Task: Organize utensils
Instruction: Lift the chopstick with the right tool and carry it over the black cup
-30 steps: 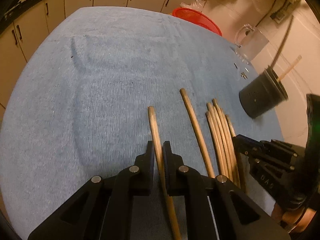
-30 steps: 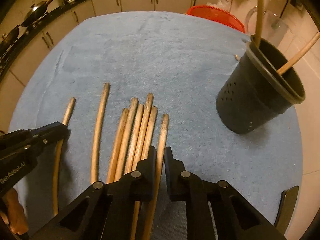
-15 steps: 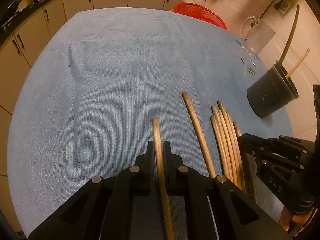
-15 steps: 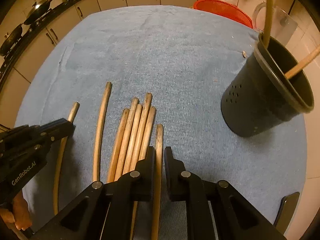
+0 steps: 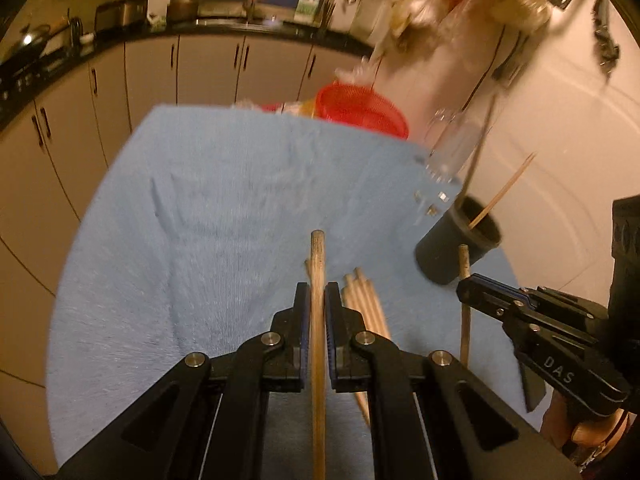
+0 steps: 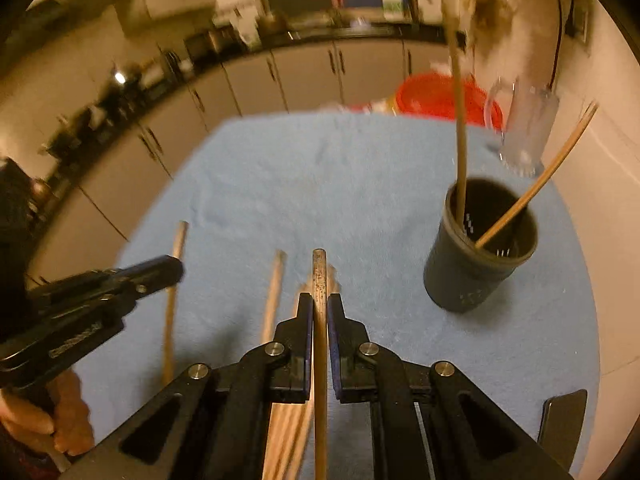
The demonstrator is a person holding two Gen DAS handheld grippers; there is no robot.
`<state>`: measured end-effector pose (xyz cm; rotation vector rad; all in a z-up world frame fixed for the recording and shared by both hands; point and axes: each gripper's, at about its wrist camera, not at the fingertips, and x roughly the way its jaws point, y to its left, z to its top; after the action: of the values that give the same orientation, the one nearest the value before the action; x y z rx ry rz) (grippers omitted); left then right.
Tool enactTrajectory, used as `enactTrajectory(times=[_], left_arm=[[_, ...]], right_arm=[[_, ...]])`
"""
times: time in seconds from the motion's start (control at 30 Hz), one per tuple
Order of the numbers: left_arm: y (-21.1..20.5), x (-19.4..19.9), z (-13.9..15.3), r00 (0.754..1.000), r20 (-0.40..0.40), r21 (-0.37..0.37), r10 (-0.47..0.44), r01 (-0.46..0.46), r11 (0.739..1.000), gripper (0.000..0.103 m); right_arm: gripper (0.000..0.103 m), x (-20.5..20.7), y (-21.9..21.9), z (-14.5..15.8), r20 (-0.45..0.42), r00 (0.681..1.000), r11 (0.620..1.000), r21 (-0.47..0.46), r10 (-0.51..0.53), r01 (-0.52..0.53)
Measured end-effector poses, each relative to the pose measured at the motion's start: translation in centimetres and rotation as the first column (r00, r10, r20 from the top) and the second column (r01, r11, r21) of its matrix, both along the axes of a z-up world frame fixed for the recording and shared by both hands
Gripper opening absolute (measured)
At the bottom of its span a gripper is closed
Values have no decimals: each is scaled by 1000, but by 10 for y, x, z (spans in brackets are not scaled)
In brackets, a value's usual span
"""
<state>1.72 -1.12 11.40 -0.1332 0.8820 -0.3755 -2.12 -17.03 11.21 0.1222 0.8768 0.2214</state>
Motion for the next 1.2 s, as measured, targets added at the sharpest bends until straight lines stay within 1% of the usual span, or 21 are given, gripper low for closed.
enactTrajectory(times=[0.1,0.17,0.3,0.5,0.87,1.2], left_arm=[[4,-16,19,998,56,-16,7,-6,1000,7],[8,-29,28,996,83,-19,9,-7,1000,7],[3,-38,43,992,127,-21,13,-10,1000,7],[-3,-45,55,989,151,-25,7,-3,1000,7],[-10,-56,65,984,177,-17,-16,19,1000,7],[-12,-64,80,978,209,-22,-21,26,999,7]], right_arm=[[8,-20,-6,18,74,997,999,33,4,-6],[8,-33,-11,25,111,994,999,40,-4,-1],[8,-46,-12,36,154,988,998,59,-22,13],[8,-54,-20,44,173,984,996,81,-35,21],[8,-64,-26,54,203,978,994,105,-53,32],[8,-75,-35,68,233,970,992,117,-70,43]])
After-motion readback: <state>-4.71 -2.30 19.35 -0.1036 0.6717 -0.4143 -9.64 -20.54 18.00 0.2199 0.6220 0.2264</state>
